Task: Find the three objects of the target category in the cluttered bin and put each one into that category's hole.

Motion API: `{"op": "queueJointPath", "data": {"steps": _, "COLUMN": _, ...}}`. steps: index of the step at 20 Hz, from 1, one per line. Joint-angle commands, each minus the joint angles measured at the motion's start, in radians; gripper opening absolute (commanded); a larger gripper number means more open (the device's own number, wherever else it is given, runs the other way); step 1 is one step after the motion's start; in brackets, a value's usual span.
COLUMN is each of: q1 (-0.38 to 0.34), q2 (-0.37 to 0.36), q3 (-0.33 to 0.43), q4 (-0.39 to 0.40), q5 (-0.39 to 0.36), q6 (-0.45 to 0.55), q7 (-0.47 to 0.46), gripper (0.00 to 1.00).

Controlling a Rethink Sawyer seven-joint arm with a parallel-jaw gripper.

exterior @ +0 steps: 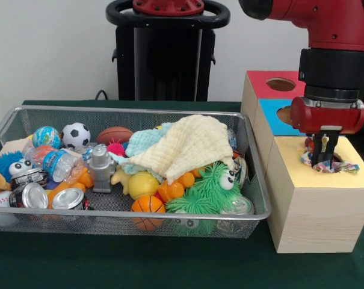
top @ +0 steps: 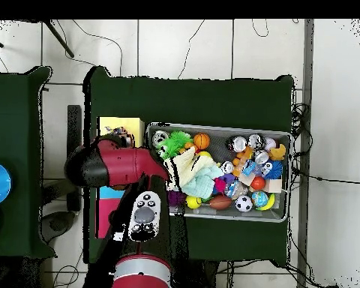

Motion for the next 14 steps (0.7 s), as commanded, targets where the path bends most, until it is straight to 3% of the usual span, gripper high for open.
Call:
{"op": "queueJointPath", "data": {"steps": 1, "q1": -0.011, "q2": 0.141, "q3": 0.025, "q4": 0.053, "q5": 0.008, "q6": 0.166, "q7": 0.146, "gripper": 0.0}}
{"op": "queueJointPath", "data": {"steps": 4, "q1": -0.007, "q2": 0.166, "q3": 0.02, "q4": 0.04, "q5": 0.011, "q6": 0.207, "q7": 0.139, "gripper": 0.0}}
{"op": "queueJointPath", "data": {"steps": 10, "q1": -0.001, "q2": 0.215, "q3": 0.01, "q4": 0.013, "q5": 0.0, "q6": 0.19, "q7": 0.127, "gripper": 0.0}}
{"op": "queueJointPath", "data": {"steps": 14, "q1": 0.0, "q2": 0.211, "q3": 0.007, "q4": 0.017, "q5": -0.003, "q6": 0.185, "q7": 0.126, "gripper": 0.0}}
